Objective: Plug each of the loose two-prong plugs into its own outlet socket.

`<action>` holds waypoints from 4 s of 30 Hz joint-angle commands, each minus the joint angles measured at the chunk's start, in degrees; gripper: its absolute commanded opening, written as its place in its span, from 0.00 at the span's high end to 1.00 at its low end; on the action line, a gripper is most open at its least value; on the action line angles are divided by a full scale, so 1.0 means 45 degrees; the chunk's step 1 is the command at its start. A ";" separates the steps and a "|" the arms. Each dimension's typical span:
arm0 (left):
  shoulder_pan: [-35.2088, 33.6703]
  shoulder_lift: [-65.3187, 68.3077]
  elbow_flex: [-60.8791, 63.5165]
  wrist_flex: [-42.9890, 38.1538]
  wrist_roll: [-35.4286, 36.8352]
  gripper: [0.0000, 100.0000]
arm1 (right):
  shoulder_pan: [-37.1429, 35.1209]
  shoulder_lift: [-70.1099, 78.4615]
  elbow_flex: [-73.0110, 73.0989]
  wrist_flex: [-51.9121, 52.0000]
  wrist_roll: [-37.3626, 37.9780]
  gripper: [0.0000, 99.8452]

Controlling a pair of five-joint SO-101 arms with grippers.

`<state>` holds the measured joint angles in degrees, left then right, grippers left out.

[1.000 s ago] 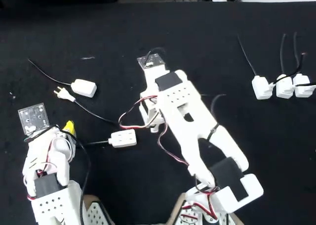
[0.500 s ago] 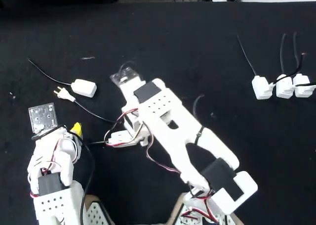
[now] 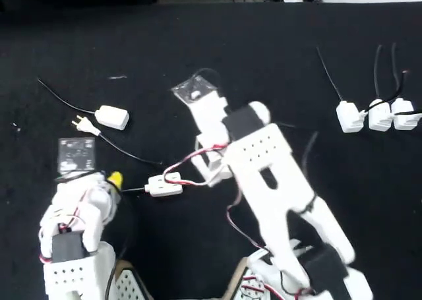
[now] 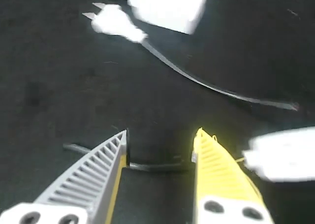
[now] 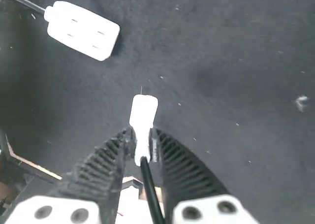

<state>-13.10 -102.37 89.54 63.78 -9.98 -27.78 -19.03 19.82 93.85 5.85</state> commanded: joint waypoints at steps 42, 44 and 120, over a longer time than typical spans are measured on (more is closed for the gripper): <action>0.5949 1.7094 -0.7629 -0.2911 0.2696 0.77 | 0.1836 -0.5206 0.4386 -0.1328 0.1270 0.99; 0.6300 1.7094 -0.7629 -0.2950 0.2833 0.77 | 0.1817 -0.5206 0.4386 -0.1328 0.1270 0.99; -0.1026 1.7074 -0.5792 -0.1758 0.0606 0.78 | -0.1895 0.3897 -0.1905 -0.1778 -0.0332 0.99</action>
<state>-17.67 -26.15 62.46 55.87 -7.78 -34.73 -4.18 16.57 86.29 7.43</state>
